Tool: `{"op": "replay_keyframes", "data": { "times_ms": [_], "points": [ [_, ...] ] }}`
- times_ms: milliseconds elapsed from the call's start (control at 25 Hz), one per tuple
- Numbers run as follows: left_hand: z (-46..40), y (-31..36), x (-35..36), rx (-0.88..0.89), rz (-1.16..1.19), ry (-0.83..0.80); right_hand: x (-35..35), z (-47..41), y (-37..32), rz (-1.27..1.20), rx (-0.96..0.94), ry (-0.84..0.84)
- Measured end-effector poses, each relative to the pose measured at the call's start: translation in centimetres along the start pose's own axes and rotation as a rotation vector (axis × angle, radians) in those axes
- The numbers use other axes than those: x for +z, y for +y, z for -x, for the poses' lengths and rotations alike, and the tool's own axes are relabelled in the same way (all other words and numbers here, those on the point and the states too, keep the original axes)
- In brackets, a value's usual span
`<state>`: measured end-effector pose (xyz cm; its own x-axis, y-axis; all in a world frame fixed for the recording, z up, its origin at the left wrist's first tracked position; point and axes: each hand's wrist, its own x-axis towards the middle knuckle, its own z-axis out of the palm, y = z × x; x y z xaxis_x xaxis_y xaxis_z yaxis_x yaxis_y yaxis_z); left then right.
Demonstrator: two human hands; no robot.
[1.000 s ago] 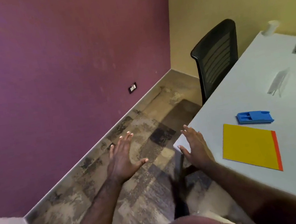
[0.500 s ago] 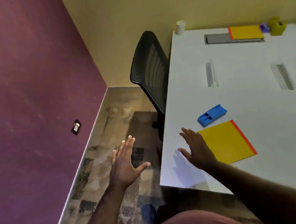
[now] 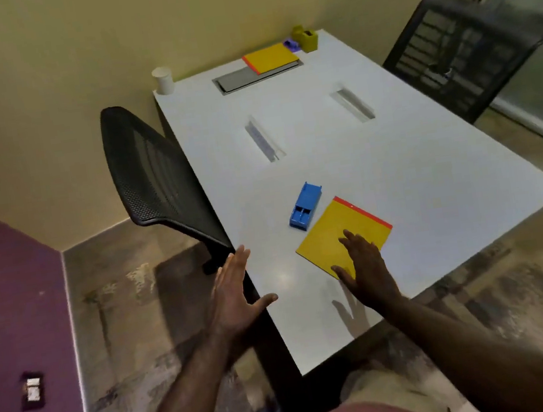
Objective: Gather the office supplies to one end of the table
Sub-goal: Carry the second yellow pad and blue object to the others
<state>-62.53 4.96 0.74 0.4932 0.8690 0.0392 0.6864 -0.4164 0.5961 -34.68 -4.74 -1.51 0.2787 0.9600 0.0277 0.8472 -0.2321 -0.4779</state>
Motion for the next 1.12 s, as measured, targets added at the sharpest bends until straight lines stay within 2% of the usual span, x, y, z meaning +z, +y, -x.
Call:
{"op": "replay_keyframes", "data": {
  "times_ms": [200, 480, 800, 1120],
  "points": [
    [-6.0, 1.3, 2.0, 0.092, -0.003, -0.105, -0.5, -0.3, 2.8, -0.044, 0.229, 0.078],
    [-13.0, 3.4, 5.3, 0.125, -0.031, -0.204, 0.6, -2.2, 7.2, -0.097, 0.421, 0.06],
    [-19.2, 4.6, 9.0, 0.013, -0.057, -0.153, 1.4, -5.3, 10.9, 0.037, 0.683, 0.021],
    [-23.8, 4.1, 12.9, -0.041, -0.024, -0.205, 2.6, -7.4, 13.0, 0.009, 0.793, -0.077]
  ]
}}
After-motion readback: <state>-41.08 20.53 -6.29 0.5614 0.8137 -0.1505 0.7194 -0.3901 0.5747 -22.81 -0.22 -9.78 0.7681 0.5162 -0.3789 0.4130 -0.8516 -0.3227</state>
